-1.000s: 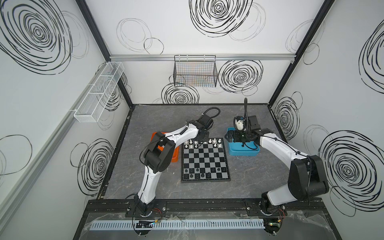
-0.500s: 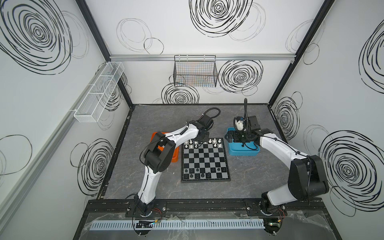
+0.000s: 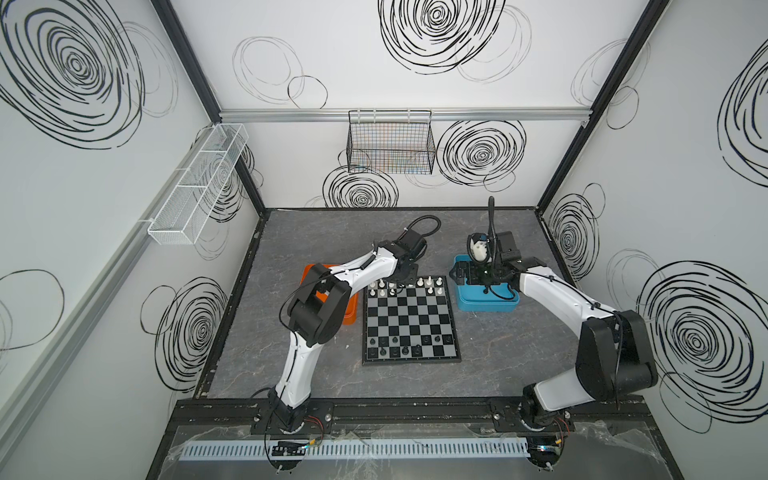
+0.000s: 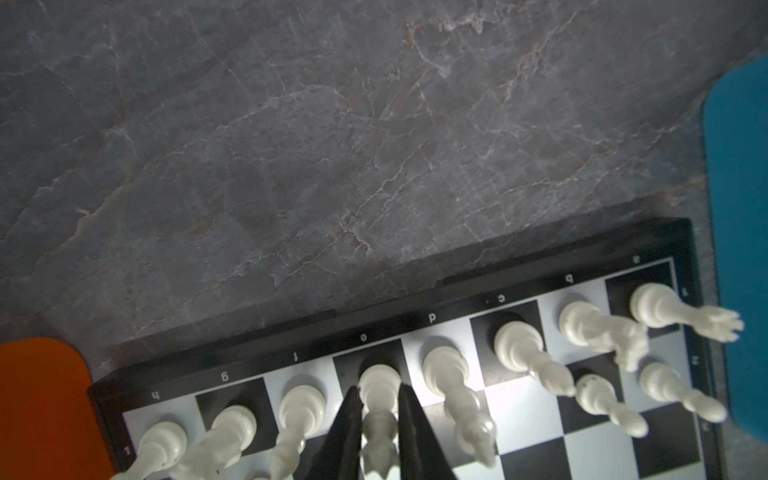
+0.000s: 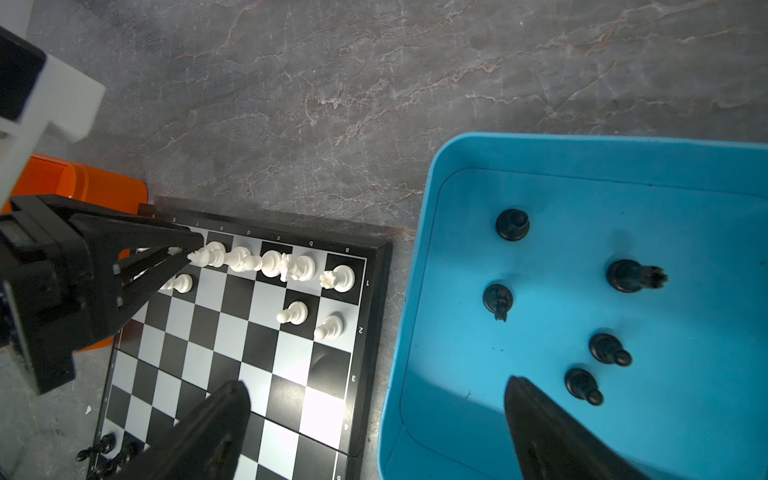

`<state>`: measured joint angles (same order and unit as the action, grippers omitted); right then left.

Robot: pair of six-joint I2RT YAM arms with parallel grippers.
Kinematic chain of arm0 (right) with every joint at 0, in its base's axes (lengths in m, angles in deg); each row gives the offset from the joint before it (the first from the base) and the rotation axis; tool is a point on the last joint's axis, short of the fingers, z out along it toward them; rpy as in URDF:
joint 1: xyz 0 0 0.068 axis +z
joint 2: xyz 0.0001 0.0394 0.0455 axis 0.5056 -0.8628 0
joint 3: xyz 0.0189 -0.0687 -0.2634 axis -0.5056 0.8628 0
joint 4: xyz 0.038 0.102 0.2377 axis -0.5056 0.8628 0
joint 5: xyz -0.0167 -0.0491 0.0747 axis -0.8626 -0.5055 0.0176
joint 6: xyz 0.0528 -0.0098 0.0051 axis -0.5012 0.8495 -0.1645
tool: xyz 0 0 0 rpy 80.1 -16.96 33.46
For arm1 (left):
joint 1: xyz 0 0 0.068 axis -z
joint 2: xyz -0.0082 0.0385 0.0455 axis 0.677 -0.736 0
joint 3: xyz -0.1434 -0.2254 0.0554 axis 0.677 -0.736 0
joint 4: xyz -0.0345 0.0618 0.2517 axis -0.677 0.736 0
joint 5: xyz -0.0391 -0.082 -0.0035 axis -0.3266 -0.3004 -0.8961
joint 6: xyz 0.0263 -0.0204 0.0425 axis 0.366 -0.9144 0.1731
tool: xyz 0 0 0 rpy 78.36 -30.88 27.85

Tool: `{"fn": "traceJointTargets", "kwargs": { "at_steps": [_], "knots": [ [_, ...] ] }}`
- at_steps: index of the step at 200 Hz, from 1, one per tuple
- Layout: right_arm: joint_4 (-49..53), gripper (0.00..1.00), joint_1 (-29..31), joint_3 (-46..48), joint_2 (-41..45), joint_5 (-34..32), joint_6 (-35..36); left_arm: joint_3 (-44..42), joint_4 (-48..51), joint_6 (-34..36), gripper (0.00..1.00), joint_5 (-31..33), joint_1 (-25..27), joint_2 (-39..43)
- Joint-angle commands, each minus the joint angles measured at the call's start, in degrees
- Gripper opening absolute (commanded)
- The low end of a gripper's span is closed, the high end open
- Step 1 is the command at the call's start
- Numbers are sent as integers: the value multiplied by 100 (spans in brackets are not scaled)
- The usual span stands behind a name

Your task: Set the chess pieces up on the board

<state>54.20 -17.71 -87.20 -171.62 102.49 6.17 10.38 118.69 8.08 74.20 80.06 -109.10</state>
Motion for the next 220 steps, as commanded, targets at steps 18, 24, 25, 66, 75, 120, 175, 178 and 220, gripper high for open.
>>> {"fn": "traceJointTargets", "kwargs": {
  "at_steps": [18,24,25,66,75,120,175,178,220],
  "knots": [
    [-126,100,-19,67,11,4,-25,-2,36,-54,24,75,30,141],
    [-126,100,-20,67,11,7,-32,1,43,-54,24,75,25,141],
    [-126,100,-19,68,11,5,-33,1,43,-50,24,75,25,141],
    [-118,100,-19,60,-4,12,-26,96,109,-50,28,93,27,168],
    [-121,100,-19,53,1,11,-21,119,125,-51,29,93,26,174],
    [-108,100,-19,33,1,13,-20,253,235,-65,31,110,25,258],
    [-83,100,-19,3,-7,15,-20,437,411,-81,32,146,25,357],
    [-85,100,-23,0,-7,11,-21,447,424,-83,32,146,28,361],
    [-30,100,-21,-69,28,-47,-16,540,541,-87,32,191,25,541]
  ]
}}
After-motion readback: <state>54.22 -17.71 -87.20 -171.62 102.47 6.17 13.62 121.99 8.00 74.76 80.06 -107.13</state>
